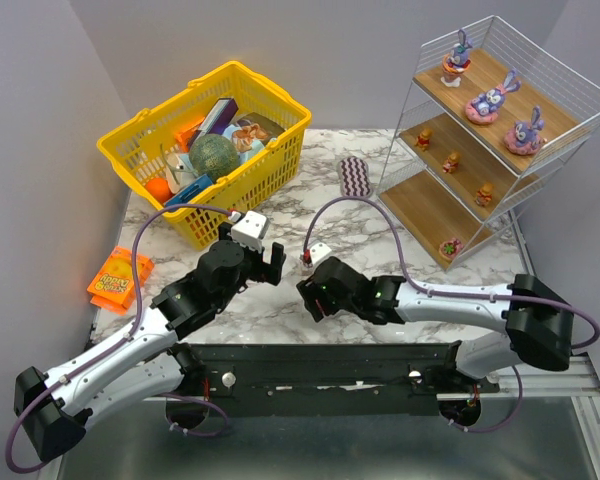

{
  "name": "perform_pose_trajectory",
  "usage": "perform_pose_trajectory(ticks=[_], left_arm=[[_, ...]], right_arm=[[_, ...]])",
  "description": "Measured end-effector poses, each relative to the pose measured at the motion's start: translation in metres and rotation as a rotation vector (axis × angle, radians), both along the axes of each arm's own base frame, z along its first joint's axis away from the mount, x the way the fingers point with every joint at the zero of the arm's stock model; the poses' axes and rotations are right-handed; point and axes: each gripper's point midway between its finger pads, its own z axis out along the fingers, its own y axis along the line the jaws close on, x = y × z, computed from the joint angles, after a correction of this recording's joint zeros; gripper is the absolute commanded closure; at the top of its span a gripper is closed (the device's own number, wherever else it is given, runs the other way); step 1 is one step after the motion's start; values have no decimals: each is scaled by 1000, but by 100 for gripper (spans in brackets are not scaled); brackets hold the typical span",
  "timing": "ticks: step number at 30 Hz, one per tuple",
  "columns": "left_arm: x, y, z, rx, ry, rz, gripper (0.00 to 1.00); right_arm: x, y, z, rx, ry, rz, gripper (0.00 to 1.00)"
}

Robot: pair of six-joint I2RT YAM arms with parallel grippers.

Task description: Place and organize the plastic toys onto the shelf

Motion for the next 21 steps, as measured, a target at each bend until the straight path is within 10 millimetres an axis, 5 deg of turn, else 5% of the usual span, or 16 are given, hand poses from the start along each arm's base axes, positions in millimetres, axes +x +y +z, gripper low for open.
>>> perform_pose_trajectory(ticks=[21], left_arm=[[0,0,1,-2,-2,1,1]], right_arm=[[2,-10,-26,-109,1,-87,43]])
